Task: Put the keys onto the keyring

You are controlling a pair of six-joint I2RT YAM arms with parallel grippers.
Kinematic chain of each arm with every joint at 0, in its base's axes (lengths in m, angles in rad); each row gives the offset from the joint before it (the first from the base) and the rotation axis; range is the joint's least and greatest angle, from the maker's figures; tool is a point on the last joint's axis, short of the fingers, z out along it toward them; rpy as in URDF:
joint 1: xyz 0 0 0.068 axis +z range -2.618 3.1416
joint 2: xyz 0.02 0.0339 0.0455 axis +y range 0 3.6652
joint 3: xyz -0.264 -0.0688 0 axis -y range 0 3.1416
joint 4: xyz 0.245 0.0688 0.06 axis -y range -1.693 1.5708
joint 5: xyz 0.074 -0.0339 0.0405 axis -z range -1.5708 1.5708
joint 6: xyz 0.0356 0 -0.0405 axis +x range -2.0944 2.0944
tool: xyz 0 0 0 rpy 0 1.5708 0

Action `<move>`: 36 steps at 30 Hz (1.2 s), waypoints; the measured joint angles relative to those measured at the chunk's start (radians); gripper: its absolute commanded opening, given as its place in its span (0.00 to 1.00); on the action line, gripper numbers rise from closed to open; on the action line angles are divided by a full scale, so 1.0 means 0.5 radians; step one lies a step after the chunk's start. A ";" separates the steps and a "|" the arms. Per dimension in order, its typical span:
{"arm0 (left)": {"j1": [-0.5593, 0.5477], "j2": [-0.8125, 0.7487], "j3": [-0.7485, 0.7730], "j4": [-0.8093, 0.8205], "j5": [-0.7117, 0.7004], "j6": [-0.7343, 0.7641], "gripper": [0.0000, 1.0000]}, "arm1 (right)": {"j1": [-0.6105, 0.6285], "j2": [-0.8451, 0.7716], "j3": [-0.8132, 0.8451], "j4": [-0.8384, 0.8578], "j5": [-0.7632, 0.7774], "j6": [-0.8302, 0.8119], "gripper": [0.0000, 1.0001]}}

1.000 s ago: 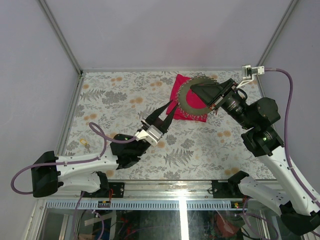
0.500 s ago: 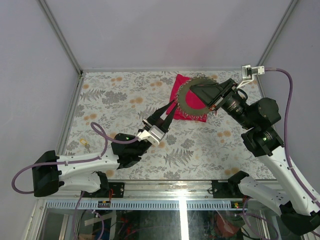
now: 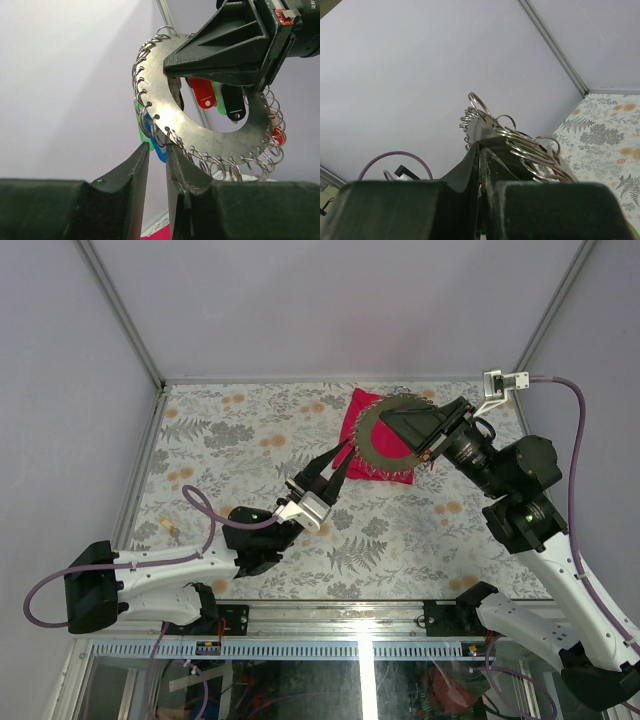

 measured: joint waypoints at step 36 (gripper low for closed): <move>-0.001 -0.397 0.157 -0.947 -0.020 -0.143 0.00 | 0.001 -0.053 -0.099 -0.063 0.010 -0.060 0.14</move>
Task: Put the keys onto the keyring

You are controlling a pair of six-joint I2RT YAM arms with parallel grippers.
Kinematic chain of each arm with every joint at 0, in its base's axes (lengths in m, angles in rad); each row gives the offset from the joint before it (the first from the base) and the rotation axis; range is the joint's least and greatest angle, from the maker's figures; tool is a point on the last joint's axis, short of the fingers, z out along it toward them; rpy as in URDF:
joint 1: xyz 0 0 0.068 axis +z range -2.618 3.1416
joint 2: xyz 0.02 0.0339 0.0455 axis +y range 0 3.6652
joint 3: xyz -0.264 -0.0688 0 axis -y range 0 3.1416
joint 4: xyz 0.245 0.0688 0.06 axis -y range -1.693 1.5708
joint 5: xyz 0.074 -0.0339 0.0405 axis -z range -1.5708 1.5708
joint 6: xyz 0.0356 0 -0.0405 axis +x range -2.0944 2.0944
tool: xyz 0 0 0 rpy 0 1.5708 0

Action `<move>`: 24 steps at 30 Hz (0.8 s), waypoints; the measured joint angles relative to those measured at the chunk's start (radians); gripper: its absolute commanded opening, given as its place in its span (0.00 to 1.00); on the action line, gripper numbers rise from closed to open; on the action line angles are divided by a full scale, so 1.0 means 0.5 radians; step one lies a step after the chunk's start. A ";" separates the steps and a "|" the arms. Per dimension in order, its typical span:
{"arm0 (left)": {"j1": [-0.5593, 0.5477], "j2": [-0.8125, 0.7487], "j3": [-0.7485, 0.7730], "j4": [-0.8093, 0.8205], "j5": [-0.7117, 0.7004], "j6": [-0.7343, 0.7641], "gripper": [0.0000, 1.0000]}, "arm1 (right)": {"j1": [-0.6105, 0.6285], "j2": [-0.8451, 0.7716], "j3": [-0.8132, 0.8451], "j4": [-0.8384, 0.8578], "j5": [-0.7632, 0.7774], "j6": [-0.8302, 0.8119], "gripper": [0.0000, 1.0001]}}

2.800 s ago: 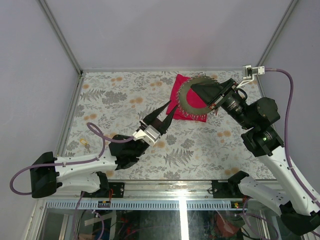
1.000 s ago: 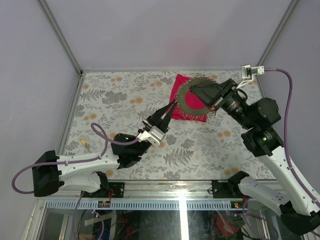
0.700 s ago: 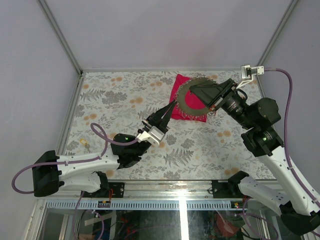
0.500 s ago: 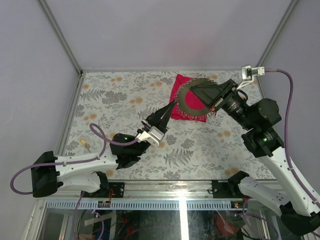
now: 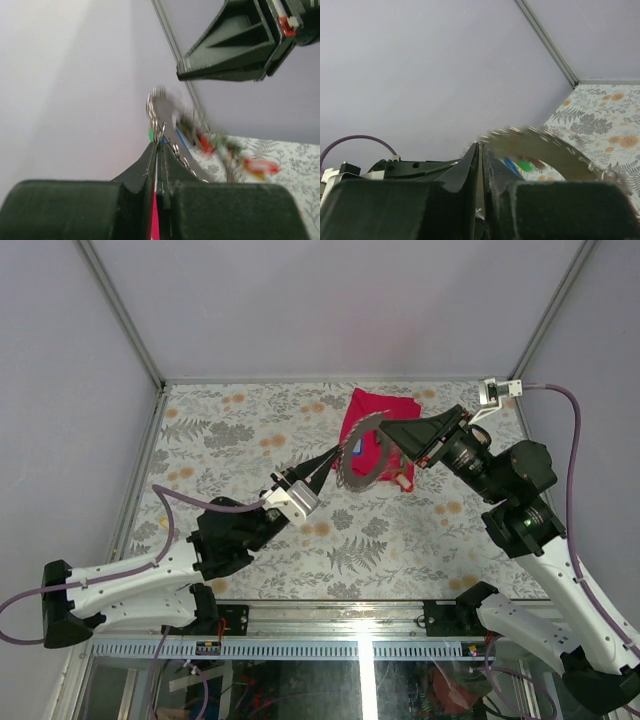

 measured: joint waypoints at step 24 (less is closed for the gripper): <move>0.001 0.075 0.433 -1.373 0.098 -0.560 0.00 | 0.000 -0.078 -0.017 -0.486 -0.340 -0.902 0.34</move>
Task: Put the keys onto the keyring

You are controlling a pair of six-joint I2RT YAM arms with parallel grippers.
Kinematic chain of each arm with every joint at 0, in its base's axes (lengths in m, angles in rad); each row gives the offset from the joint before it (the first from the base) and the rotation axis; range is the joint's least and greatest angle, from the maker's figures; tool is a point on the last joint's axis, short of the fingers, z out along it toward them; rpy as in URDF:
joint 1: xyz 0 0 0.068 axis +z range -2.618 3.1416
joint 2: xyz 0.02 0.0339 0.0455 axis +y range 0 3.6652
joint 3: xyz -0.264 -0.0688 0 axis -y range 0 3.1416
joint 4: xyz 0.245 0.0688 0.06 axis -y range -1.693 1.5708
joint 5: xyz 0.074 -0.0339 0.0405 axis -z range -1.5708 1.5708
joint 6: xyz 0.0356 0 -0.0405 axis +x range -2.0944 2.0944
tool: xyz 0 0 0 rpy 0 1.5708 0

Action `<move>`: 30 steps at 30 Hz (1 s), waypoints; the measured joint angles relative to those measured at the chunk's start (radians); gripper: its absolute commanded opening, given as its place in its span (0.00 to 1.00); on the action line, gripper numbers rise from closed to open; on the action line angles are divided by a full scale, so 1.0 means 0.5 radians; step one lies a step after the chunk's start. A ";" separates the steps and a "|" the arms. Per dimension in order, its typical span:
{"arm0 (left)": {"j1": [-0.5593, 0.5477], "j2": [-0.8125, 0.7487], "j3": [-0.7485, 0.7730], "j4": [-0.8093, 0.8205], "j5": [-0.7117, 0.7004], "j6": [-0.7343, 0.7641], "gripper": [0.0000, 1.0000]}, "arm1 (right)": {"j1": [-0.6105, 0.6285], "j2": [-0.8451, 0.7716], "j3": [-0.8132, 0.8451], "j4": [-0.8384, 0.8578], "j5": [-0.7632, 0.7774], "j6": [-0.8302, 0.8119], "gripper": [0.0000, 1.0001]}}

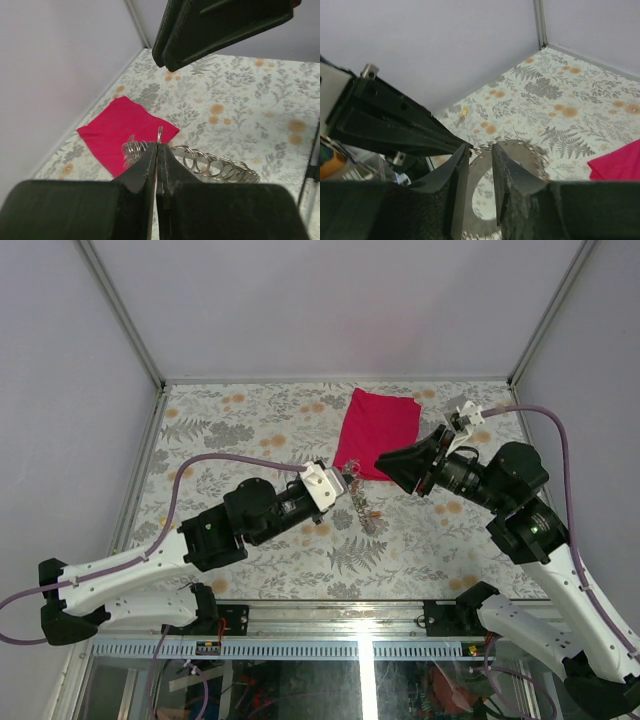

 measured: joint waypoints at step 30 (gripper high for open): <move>0.000 -0.171 -0.031 -0.068 0.721 -0.295 0.00 | 0.000 -0.111 -0.043 -0.227 -0.984 -1.073 0.37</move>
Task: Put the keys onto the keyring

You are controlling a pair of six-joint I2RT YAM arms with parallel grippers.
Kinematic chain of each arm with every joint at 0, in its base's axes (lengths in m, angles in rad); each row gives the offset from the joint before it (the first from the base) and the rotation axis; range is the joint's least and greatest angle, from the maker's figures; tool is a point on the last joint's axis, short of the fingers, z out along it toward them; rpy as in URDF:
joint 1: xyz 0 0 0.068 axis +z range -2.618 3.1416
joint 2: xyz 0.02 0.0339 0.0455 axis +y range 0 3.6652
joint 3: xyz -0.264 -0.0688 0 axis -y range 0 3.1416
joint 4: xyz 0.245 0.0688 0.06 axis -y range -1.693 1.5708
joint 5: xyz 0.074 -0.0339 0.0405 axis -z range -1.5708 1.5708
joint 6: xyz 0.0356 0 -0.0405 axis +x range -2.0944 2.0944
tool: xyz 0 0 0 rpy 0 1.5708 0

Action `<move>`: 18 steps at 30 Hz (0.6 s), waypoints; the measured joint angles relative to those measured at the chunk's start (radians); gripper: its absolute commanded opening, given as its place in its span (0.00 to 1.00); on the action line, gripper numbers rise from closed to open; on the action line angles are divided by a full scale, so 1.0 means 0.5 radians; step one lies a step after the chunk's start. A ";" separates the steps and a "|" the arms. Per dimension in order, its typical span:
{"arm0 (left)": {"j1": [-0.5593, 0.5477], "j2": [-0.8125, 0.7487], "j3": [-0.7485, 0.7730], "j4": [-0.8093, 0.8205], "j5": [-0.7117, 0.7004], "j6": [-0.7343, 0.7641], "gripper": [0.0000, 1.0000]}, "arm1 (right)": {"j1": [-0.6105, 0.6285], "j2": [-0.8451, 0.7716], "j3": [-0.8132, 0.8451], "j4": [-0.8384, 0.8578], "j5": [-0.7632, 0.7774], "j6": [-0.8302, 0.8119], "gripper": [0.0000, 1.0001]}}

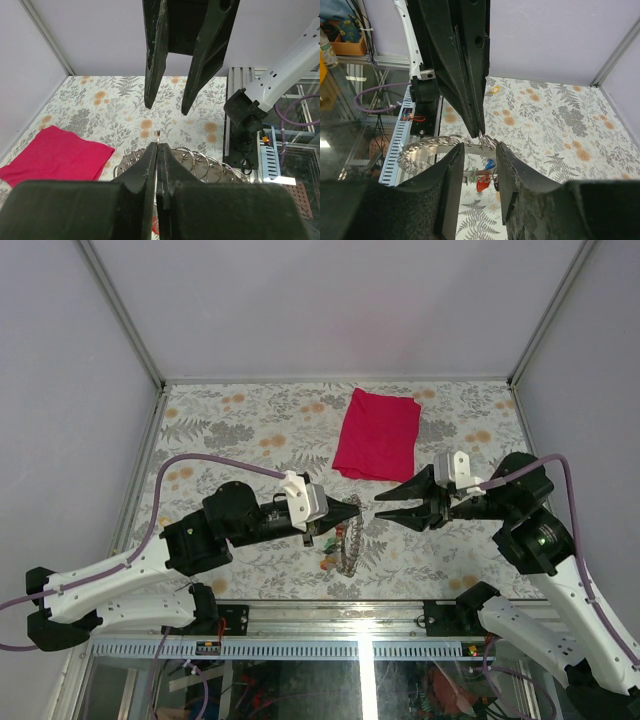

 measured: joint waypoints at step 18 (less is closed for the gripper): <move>0.000 -0.039 0.000 0.021 0.078 0.000 0.00 | 0.000 0.008 -0.312 0.494 -0.086 0.183 0.35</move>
